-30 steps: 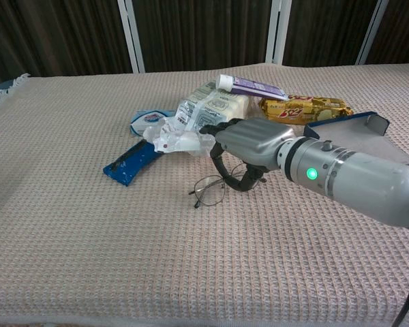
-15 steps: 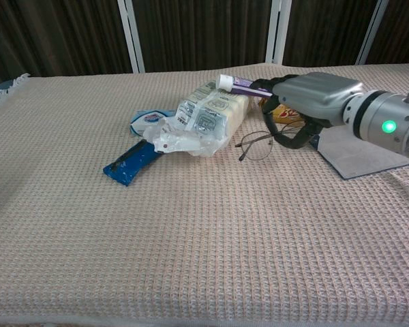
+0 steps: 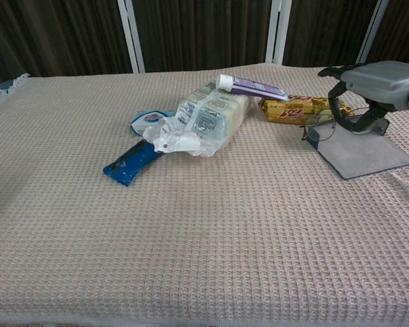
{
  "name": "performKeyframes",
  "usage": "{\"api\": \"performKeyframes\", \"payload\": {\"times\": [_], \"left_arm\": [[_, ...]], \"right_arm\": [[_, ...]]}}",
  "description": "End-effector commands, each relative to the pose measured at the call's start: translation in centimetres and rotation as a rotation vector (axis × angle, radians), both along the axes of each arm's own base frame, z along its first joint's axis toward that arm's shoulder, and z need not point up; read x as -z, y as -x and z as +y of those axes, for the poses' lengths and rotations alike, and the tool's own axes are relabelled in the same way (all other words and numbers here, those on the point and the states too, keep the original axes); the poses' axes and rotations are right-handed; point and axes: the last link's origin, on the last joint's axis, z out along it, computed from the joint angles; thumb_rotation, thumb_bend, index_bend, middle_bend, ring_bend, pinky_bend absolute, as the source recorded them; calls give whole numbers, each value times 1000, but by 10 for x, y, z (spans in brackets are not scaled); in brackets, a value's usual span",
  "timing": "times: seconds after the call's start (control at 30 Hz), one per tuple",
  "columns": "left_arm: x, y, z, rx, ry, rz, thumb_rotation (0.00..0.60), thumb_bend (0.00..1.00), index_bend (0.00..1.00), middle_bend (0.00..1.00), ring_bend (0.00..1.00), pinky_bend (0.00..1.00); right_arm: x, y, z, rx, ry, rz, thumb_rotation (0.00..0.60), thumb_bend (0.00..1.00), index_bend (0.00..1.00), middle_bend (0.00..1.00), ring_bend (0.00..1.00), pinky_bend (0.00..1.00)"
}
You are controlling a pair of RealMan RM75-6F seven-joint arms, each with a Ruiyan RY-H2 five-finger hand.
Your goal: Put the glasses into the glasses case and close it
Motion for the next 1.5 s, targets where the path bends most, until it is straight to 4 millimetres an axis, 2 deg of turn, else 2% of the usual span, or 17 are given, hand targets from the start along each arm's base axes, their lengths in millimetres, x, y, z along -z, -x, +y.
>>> {"api": "performKeyframes", "payload": {"times": [0.03,0.43,0.9,1.0,1.17,1.3,1.5], "left_arm": [[0,0,1,-3,-1,2,600,447,0,0,0,75],[3,0,3,-11,3,12,600,446,0,0,0,75],[6,1,6,-21,12,18,600,446,0,0,0,75],[7,1,6,-22,16,18,600,446,0,0,0,76],[6,1,6,-26,20,10,600,448,0,0,0,76],[6,1,7,-30,21,7,600,448,0,0,0,77],[5,1,6,-28,20,2,600,448,0,0,0,79]], "right_arm": [[-2,20,-7,52,9,-2,600,655,750,92,0,0],[2,40,-17,51,14,83,600,656,748,92,0,0],[12,39,-27,44,9,123,600,657,726,92,0,0],[16,37,-30,47,2,138,600,657,682,93,0,0],[21,30,-34,47,-2,123,600,657,517,92,0,0],[23,26,-35,23,2,141,600,650,480,86,0,0],[16,25,-34,6,23,133,600,471,443,76,0,0]]}}
